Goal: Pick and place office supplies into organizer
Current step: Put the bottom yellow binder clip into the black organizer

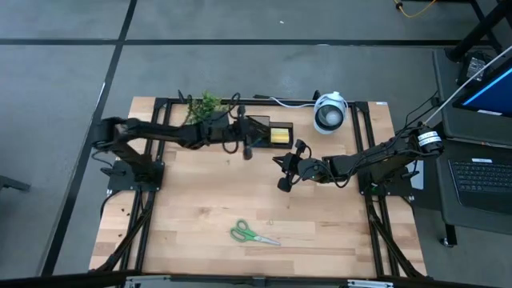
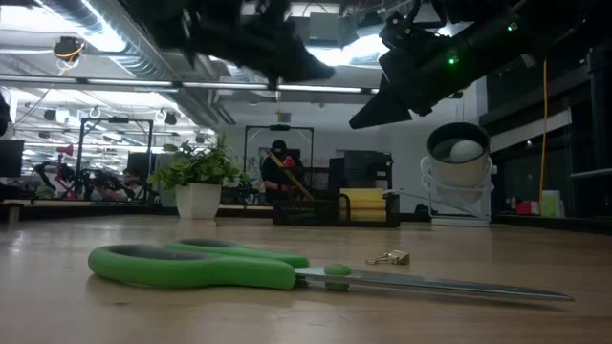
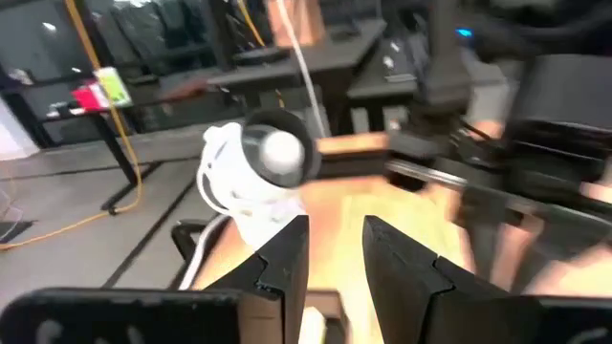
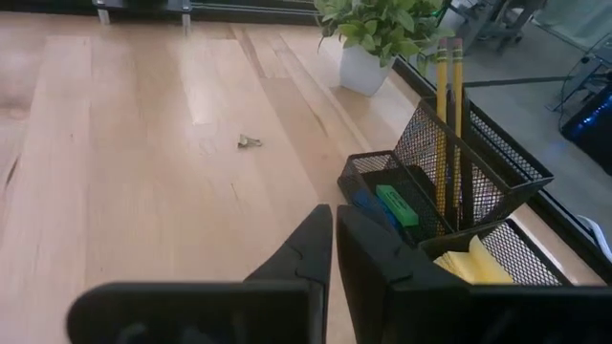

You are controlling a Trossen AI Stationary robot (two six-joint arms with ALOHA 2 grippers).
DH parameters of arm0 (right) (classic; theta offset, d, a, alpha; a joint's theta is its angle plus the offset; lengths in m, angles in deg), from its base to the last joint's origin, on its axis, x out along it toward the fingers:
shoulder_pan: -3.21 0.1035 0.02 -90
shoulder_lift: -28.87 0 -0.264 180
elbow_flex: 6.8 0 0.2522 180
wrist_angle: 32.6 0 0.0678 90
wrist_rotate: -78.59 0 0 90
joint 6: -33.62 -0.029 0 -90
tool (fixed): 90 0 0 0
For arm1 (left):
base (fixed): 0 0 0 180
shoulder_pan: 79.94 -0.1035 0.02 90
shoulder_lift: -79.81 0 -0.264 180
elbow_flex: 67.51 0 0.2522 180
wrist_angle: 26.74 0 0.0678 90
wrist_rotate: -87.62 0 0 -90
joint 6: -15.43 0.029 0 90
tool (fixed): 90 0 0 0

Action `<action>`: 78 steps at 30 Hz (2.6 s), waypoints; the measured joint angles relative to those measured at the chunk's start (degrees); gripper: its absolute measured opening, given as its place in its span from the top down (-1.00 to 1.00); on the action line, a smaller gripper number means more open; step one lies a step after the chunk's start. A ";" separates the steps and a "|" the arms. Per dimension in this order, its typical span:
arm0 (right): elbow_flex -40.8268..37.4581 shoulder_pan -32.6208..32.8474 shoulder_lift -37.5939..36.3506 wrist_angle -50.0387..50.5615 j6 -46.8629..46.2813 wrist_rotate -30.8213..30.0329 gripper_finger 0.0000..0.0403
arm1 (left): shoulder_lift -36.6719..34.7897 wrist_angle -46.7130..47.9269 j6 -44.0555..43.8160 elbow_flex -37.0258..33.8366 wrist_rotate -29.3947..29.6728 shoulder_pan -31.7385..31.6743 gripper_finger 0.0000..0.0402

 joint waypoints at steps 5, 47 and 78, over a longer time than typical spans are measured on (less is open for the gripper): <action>0.00 -0.02 0.00 -0.19 1.75 7.15 0.87 | -8.47 12.42 1.39 0.00 1.84 4.64 0.53; 15.72 20.45 3.26 26.22 -10.24 16.29 0.34 | -21.81 6.79 -14.08 -26.61 9.64 30.13 0.55; 15.85 18.45 24.65 16.42 -13.43 20.69 0.05 | -21.81 -5.88 -23.68 -36.09 14.11 32.73 0.55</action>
